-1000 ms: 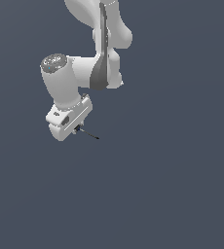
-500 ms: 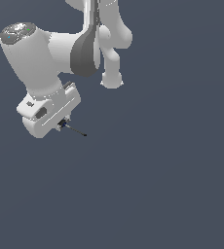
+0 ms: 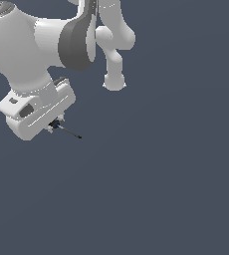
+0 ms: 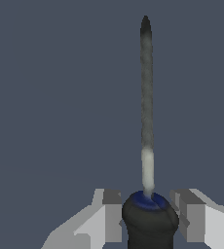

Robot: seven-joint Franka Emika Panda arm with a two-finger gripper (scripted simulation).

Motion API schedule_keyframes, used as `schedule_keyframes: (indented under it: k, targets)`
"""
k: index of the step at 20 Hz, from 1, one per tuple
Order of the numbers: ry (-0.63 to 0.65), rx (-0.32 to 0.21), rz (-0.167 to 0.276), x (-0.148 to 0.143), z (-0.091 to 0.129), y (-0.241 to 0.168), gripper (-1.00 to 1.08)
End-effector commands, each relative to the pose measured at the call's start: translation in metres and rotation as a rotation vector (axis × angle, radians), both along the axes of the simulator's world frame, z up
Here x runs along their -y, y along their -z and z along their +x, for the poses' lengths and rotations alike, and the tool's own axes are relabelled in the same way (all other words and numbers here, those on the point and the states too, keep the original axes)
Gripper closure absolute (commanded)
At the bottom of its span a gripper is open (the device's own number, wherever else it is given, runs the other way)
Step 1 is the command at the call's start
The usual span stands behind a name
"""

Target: Pick up the object and move it to a goal position.

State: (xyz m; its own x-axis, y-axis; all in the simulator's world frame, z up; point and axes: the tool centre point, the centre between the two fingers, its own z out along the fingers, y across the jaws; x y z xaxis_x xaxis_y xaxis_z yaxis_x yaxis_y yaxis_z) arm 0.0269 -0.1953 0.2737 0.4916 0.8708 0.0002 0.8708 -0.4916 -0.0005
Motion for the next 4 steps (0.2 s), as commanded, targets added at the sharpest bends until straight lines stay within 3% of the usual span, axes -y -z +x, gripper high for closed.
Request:
schedule_keyframes:
  k: [1,4]
  targets:
    - [0.0,0.0,0.0,0.0015,0.0022,-0.0039,1.08]
    - [0.0,0.0,0.0,0.0021,0.0029,-0.0051,1.08]
